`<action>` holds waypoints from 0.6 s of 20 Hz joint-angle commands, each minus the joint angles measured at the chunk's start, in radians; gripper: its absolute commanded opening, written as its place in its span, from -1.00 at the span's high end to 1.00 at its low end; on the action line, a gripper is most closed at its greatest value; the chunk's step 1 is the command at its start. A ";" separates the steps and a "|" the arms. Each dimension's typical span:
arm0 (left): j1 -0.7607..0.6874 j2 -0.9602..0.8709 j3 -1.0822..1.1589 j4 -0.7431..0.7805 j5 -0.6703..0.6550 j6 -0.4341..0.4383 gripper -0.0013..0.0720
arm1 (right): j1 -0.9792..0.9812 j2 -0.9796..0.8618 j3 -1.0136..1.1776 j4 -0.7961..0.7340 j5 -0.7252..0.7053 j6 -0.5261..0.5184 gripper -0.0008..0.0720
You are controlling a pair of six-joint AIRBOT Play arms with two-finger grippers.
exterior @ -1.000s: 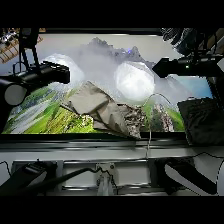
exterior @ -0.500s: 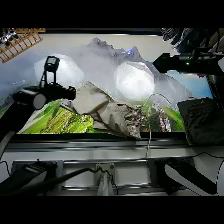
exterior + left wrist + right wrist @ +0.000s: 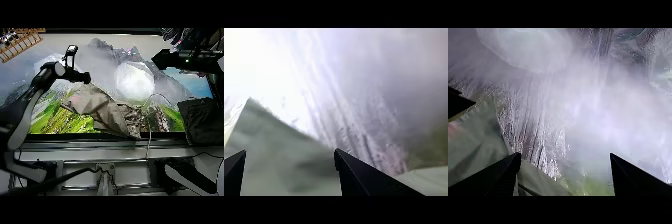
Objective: Fold the clothes and pants, and hang the long-sleeved shirts on hangers.
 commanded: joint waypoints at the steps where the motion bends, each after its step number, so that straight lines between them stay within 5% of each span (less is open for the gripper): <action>1: -0.002 -0.193 0.242 -0.053 -0.162 -0.071 -0.67 | 0.001 -0.008 0.001 0.002 0.064 0.000 -0.77; 6: -0.013 -0.310 0.381 -0.027 -0.293 -0.136 -0.60 | 0.001 -0.008 0.001 0.001 0.082 -0.002 -0.77; 12: -0.084 -0.319 0.382 0.179 -0.347 -0.137 -0.60 | 0.001 -0.008 0.001 -0.004 0.103 -0.019 -0.77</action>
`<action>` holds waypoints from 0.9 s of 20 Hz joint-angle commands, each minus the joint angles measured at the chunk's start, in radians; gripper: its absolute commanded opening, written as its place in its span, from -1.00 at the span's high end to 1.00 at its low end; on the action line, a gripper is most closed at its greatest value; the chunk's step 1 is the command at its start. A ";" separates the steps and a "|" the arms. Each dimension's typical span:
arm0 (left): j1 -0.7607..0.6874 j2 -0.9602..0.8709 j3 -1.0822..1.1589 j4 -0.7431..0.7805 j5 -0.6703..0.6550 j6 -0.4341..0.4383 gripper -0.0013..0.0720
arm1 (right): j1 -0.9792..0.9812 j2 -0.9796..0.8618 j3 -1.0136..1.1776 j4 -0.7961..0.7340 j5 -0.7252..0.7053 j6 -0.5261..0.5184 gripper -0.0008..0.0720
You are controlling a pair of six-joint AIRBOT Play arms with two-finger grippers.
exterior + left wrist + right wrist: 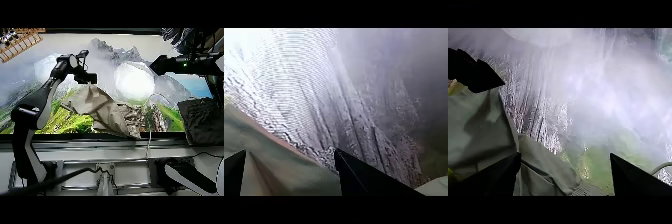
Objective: Fold the clothes and pants, and hang the long-sleeved shirts on hangers.
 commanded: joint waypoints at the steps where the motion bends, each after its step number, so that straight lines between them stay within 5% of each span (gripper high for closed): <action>1: -0.037 -0.016 0.011 0.072 -0.030 -0.009 -0.60 | 0.001 0.000 0.000 -0.005 0.016 -0.010 -0.77; 3: -0.058 -0.024 0.011 0.070 -0.019 -0.011 -0.49 | 0.001 0.000 0.000 -0.005 0.020 -0.031 -0.77; 5: -0.072 -0.036 0.011 0.070 -0.026 -0.011 -0.06 | 0.001 0.000 0.000 -0.005 0.026 -0.034 -0.77; 8: -0.074 -0.035 0.011 0.071 -0.076 -0.010 0.83 | 0.001 0.000 0.000 -0.005 0.036 -0.042 -0.77; 9: -0.069 -0.029 0.011 0.076 -0.102 -0.010 0.95 | 0.001 0.000 0.000 -0.005 0.037 -0.043 -0.77; 13: -0.043 0.058 0.011 0.109 -0.152 -0.007 0.95 | 0.001 0.000 -0.085 -0.011 0.051 0.012 -0.75; 14: -0.039 0.095 0.011 0.109 -0.152 -0.002 0.95 | 0.003 0.000 -0.144 -0.003 0.079 0.068 -0.63; 15: -0.038 0.133 0.011 0.109 -0.152 -0.002 0.95 | 0.017 0.003 -0.219 0.013 0.117 0.083 -0.32; 18: -0.039 0.235 0.011 0.116 -0.152 0.031 0.95 | 0.137 0.047 -0.464 0.056 0.111 0.073 -0.28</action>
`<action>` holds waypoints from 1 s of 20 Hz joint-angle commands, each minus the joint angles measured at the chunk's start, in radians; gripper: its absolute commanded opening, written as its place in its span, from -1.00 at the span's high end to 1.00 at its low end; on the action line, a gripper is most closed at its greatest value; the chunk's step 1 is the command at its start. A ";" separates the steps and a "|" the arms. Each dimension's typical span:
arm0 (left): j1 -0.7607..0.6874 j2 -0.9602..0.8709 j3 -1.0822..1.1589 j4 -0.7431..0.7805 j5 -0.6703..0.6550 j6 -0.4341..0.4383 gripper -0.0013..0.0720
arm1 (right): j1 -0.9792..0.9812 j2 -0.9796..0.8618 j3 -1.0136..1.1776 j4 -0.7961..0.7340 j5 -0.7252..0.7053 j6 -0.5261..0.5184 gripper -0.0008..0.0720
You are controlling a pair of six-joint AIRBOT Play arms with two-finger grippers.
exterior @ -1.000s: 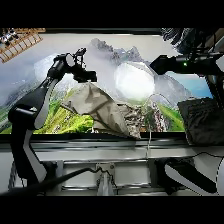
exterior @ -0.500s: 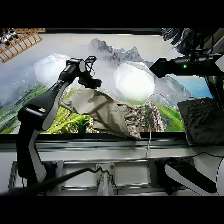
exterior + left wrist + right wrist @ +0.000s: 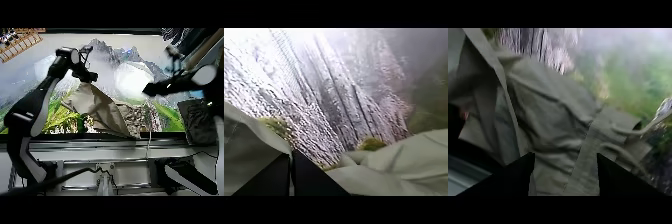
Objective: Fold the clothes and pants, and hang the long-sleeved shirts on hangers.
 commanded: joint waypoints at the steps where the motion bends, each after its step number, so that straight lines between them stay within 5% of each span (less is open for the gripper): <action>1: 0.002 0.113 0.001 0.017 -0.008 0.023 0.95 | 0.137 0.045 -0.257 0.035 -0.017 0.032 -0.35; 5: 0.001 0.179 0.001 0.043 -0.010 0.034 0.95 | 0.368 0.082 -0.430 0.032 -0.181 0.076 -0.65; 14: 0.001 0.204 0.001 0.061 -0.018 0.034 0.95 | 0.596 0.057 -0.489 -0.220 -0.482 0.335 -0.62; 15: 0.001 0.207 0.001 0.060 -0.017 0.034 0.95 | 0.596 0.044 -0.489 -0.218 -0.510 0.335 -0.52; 16: 0.001 0.209 0.001 0.060 -0.017 0.034 0.95 | 0.596 0.028 -0.489 -0.212 -0.531 0.335 -0.17; 18: 0.001 0.210 0.001 0.060 -0.017 0.034 0.95 | 0.596 -0.004 -0.489 -0.183 -0.570 0.336 0.92; 20: 0.001 0.215 0.001 0.061 -0.017 0.034 0.95 | 0.596 -0.003 -0.480 -0.188 -0.587 0.345 0.90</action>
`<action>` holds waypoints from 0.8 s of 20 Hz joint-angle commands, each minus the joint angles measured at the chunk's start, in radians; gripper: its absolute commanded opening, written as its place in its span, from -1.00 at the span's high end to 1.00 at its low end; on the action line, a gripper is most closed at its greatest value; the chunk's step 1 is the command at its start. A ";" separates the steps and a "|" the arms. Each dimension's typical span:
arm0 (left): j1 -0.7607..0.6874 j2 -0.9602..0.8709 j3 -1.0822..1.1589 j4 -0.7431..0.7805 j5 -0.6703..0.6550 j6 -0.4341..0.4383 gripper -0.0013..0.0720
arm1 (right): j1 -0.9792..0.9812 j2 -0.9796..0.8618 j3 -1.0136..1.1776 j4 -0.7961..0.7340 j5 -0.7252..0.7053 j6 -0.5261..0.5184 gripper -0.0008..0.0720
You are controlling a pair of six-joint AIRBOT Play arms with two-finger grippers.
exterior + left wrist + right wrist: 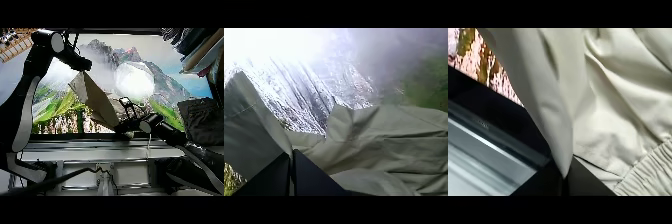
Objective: Fold the clothes and pants, and hang the long-sleeved shirts on hangers.
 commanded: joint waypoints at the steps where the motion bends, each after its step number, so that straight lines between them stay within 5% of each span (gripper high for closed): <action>1: 0.001 0.014 0.001 0.003 0.002 0.000 0.96 | 0.004 -0.001 0.024 -0.036 -0.046 0.024 0.90; 4: 0.001 0.080 0.001 0.066 0.031 -0.004 0.96 | 0.004 0.094 0.178 -0.200 0.101 -0.018 0.90; 7: 0.001 0.220 0.001 0.119 0.124 -0.034 0.96 | 0.004 0.184 0.431 -0.272 0.230 -0.176 0.90; 12: 0.001 0.537 0.001 0.133 0.325 -0.058 0.96 | 0.005 0.201 0.857 -0.230 0.316 -0.241 0.90; 16: 0.001 0.776 0.001 0.205 0.388 -0.073 0.96 | 0.005 0.195 1.027 -0.043 0.319 -0.241 0.90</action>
